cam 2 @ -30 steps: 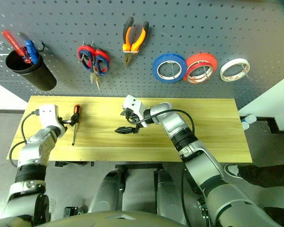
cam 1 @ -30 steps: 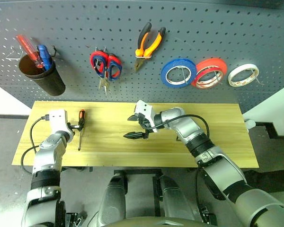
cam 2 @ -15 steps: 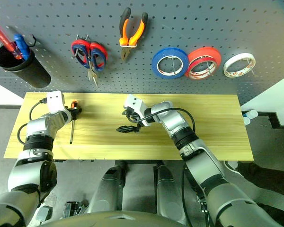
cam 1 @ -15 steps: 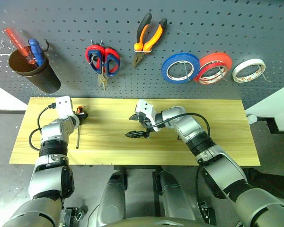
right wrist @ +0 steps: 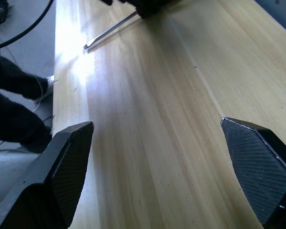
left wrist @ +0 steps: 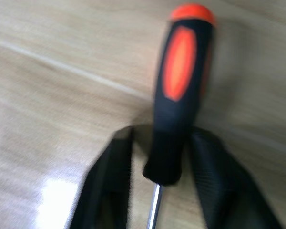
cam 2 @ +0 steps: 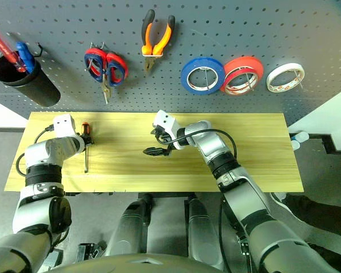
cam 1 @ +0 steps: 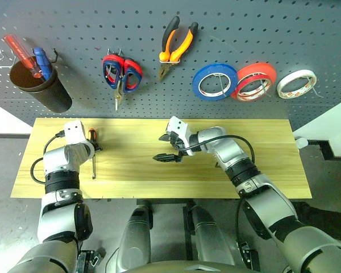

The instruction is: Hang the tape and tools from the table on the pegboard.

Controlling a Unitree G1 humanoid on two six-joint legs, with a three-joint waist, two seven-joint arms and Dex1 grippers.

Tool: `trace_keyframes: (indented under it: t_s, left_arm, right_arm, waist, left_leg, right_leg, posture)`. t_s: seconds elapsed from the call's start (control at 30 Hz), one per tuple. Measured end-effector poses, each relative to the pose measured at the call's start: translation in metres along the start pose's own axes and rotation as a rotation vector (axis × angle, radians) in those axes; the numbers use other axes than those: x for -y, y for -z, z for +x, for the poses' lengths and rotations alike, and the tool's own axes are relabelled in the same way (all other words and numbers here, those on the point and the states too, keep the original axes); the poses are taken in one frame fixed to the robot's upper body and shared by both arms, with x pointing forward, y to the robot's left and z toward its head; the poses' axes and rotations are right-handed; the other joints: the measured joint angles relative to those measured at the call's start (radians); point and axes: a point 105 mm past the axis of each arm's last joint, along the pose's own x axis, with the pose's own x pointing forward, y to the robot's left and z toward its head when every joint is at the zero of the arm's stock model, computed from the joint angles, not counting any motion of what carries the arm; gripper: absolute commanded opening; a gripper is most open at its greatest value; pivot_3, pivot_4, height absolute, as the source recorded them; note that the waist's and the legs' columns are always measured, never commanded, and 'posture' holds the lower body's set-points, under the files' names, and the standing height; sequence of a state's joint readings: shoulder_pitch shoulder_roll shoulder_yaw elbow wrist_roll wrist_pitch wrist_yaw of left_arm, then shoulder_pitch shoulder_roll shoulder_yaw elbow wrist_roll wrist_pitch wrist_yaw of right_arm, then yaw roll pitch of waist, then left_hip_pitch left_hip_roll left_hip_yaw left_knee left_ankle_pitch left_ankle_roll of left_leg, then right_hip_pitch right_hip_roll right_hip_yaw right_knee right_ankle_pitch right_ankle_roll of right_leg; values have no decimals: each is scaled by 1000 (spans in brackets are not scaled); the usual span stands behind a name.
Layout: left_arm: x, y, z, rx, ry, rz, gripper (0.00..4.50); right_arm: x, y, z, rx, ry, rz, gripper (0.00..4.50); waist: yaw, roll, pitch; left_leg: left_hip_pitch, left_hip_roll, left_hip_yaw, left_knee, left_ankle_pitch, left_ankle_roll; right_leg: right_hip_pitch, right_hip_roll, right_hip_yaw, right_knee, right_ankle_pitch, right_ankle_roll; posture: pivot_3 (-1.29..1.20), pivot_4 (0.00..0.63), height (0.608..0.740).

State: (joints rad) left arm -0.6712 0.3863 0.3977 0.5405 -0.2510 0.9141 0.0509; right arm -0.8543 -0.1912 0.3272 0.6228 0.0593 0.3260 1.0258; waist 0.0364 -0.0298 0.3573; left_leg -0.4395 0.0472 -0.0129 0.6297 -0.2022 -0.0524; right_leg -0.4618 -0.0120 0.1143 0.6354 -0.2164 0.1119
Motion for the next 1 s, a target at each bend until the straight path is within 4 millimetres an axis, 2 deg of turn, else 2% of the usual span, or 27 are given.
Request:
trace_keyframes:
  t_s: [0.3,0.47,0.7,0.87,1.0]
  left_arm:
    - [2,-4,-1,10,20,13,571]
    - [0,-3,-5,16,25,24,571]
    - [-10,27,-31,14,91,160,571]
    - [-21,42,-55,93,160,301,571]
    - [-14,53,-72,172,281,383,571]
  right_arm:
    - [4,-1,-4,14,13,-3,4500]
    - [2,-3,-10,22,-22,-3,4500]
    - [-6,-36,-41,140,-98,-44,4500]
    - [-21,-36,-48,170,-145,-58,4500]
    - [-25,-41,-60,201,-151,-76,4500]
  waist:
    - [0,0,0]
    - [0,0,0]
    - [1,-3,-2]
    - [2,-5,-5]
    - [6,-7,-10]
  left_leg:
    - [0,0,0,-1,1,-1]
    - [-3,0,0,-1,1,-2]
    - [-7,1,-5,-4,-1,-10]
    - [-6,0,-5,-8,2,-17]
    - [-7,1,-6,-14,6,-22]
  right_leg:
    - [0,0,0,-1,0,0]
    - [-1,0,-1,-3,0,0]
    - [-3,-1,-7,-5,1,-1]
    - [-3,-3,-7,-8,1,-2]
    - [-3,-3,-10,-17,4,-7]
  posture:
    - [196,357,740]
    - [195,315,740]
    - [203,255,740]
    - [213,223,740]
    - [219,194,740]
